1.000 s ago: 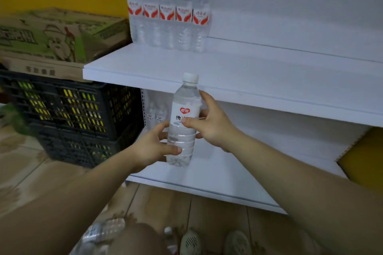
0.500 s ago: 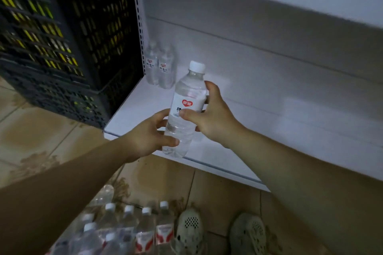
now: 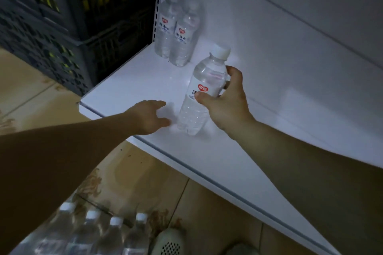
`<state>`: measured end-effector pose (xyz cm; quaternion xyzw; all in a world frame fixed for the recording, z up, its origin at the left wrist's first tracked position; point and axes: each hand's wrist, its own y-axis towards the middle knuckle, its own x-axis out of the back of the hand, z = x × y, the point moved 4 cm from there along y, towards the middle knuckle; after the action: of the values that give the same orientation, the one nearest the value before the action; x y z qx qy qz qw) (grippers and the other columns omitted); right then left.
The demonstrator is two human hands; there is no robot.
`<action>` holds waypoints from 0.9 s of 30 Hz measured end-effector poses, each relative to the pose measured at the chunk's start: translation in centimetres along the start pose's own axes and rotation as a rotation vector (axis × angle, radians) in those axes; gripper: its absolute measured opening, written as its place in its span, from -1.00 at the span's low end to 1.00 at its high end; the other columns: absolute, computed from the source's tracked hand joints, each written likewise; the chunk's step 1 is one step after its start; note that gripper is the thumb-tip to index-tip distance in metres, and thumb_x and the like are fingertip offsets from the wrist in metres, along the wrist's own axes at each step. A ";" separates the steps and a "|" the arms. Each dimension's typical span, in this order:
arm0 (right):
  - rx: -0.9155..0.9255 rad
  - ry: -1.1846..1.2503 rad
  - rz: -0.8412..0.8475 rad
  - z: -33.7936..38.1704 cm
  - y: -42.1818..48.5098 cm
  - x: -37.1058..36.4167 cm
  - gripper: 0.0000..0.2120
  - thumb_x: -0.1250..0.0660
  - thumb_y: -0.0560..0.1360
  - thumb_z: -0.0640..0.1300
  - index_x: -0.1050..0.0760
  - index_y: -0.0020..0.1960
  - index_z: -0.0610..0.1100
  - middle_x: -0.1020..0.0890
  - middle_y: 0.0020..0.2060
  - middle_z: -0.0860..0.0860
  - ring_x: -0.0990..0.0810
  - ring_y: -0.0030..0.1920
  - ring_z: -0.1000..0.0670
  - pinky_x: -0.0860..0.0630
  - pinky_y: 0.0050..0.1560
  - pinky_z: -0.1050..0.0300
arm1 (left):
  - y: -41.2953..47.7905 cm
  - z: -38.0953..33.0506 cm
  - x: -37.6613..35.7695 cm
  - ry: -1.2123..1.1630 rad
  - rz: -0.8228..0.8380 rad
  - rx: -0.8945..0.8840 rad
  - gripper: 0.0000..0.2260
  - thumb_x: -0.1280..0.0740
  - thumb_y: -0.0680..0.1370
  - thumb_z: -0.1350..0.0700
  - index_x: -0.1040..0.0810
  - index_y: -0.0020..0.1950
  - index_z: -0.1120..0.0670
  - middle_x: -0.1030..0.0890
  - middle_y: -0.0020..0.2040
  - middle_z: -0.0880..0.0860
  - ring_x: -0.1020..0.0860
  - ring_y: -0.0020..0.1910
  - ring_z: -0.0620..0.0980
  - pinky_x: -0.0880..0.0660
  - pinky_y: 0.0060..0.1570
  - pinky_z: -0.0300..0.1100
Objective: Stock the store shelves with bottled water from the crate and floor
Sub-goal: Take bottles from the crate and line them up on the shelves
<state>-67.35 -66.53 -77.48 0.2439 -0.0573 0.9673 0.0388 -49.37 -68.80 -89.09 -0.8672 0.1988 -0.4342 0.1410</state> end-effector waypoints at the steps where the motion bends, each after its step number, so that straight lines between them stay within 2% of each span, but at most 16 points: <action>1: 0.004 -0.001 -0.006 -0.5 0.6 -0.3 -0.35 -0.48 0.45 -0.21 -0.18 0.36 0.07 -0.43 -0.10 0.27 -0.51 -0.11 0.25 -0.41 -0.26 0.52 | 0.7 0.5 -0.2 0.106 -0.016 0.008 -0.38 -0.22 0.56 -0.21 -0.13 0.56 -0.05 -0.13 0.57 0.01 -0.11 0.53 0.09 -0.07 0.49 0.08; 3: 0.020 -0.003 -0.017 -1.4 1.8 -1.0 -0.33 -0.48 0.44 -0.22 -0.18 0.38 0.06 -0.43 -0.07 0.26 -0.54 -0.03 0.16 -0.44 -0.12 0.37 | 2.0 1.4 -0.3 0.314 -0.040 0.011 -0.37 -0.12 0.57 -0.28 -0.04 0.57 -0.10 0.00 0.59 0.00 0.05 0.56 0.10 0.10 0.48 0.19; 5: 0.047 -0.010 -0.032 -2.0 3.0 -1.8 -0.33 -0.48 0.44 -0.22 -0.18 0.38 0.05 -0.43 -0.07 0.27 -0.53 -0.02 0.16 -0.43 -0.02 0.26 | 3.4 2.4 0.1 0.409 -0.065 0.024 -0.36 -0.02 0.56 -0.34 0.05 0.57 -0.13 0.12 0.59 -0.01 0.18 0.56 0.09 0.20 0.44 0.23; 9: 0.084 0.007 -0.050 -3.5 5.4 -3.2 -0.33 -0.48 0.44 -0.23 -0.19 0.39 0.03 -0.45 -0.02 0.30 -0.53 0.02 0.18 -0.49 0.12 0.15 | 5.6 4.8 0.0 0.544 -0.119 0.035 -0.34 0.13 0.51 -0.41 0.20 0.54 -0.21 0.25 0.57 -0.02 0.30 0.53 0.14 0.23 0.41 0.34; 12: 0.110 0.019 -0.055 -3.8 7.5 -3.8 -0.34 -0.47 0.45 -0.22 -0.18 0.39 0.03 -0.46 0.00 0.32 -0.53 0.03 0.23 -0.48 0.08 0.28 | 6.0 5.6 -0.7 0.545 -0.198 -0.008 -0.34 0.21 0.48 -0.42 0.28 0.52 -0.22 0.31 0.55 -0.03 0.36 0.51 0.12 0.31 0.41 0.32; 16: 0.139 0.028 -0.106 -3.3 10.6 -3.8 -0.33 -0.47 0.46 -0.23 -0.16 0.41 0.01 -0.46 0.00 0.31 -0.54 0.11 0.12 -0.47 0.14 0.24 | 5.8 5.7 -0.8 0.520 -0.219 -0.034 -0.33 0.24 0.47 -0.43 0.30 0.52 -0.22 0.34 0.54 -0.05 0.39 0.49 0.10 0.31 0.41 0.30; 18: 0.151 0.025 -0.141 -3.4 12.2 -3.9 -0.33 -0.47 0.46 -0.25 -0.17 0.41 0.00 -0.47 0.01 0.28 -0.54 0.10 0.11 -0.48 0.08 0.30 | 5.8 5.8 -0.6 0.512 -0.225 -0.037 -0.32 0.26 0.46 -0.43 0.30 0.52 -0.22 0.33 0.54 -0.05 0.39 0.49 0.10 0.31 0.41 0.30; 20: 0.159 0.027 -0.180 -3.6 13.8 -3.8 -0.34 -0.46 0.46 -0.25 -0.20 0.41 0.01 -0.48 0.04 0.21 -0.55 0.03 0.19 -0.48 -0.05 0.45 | 5.7 5.8 -0.6 0.502 -0.231 -0.045 -0.31 0.29 0.44 -0.44 0.30 0.52 -0.22 0.33 0.55 -0.05 0.39 0.50 0.09 0.32 0.41 0.29; 22: 0.168 -0.001 -0.187 -3.4 15.3 -3.7 -0.33 -0.45 0.47 -0.23 -0.20 0.44 0.04 -0.49 0.05 0.19 -0.51 -0.06 0.32 -0.46 -0.10 0.50 | 5.7 5.9 -0.5 0.491 -0.234 -0.054 -0.29 0.36 0.41 -0.45 0.29 0.52 -0.22 0.32 0.55 -0.06 0.39 0.50 0.09 0.33 0.41 0.28; 24: 0.170 -0.060 -0.163 -3.1 16.6 -3.8 -0.30 -0.46 0.47 -0.16 -0.18 0.48 0.09 -0.53 0.10 0.17 -0.52 -0.02 0.28 -0.50 0.07 0.30 | 5.6 5.9 -0.5 0.480 -0.231 -0.055 -0.24 0.43 0.35 -0.47 0.28 0.52 -0.23 0.30 0.55 -0.07 0.38 0.50 0.08 0.33 0.42 0.27; 25: 0.175 -0.092 -0.155 -3.0 17.1 -3.9 -0.28 -0.47 0.46 -0.13 -0.18 0.49 0.10 -0.55 0.15 0.14 -0.54 0.04 0.20 -0.50 0.16 0.18 | 5.6 5.8 -0.5 0.476 -0.229 -0.055 -0.22 0.46 0.33 -0.47 0.27 0.52 -0.22 0.30 0.56 -0.07 0.38 0.50 0.07 0.34 0.42 0.27; 27: 0.186 -0.124 -0.161 -3.0 17.7 -4.1 -0.27 -0.47 0.45 -0.12 -0.18 0.49 0.12 -0.57 0.20 0.08 -0.55 0.14 0.09 -0.50 0.23 0.06 | 5.5 5.8 -0.5 0.464 -0.234 -0.056 -0.20 0.46 0.31 -0.46 0.26 0.53 -0.22 0.28 0.56 -0.07 0.37 0.51 0.07 0.35 0.41 0.26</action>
<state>-67.01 -83.84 -83.72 0.3095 0.0500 0.9453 0.0902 -46.20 -73.03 -95.09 -0.7649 0.1362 -0.6294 0.0164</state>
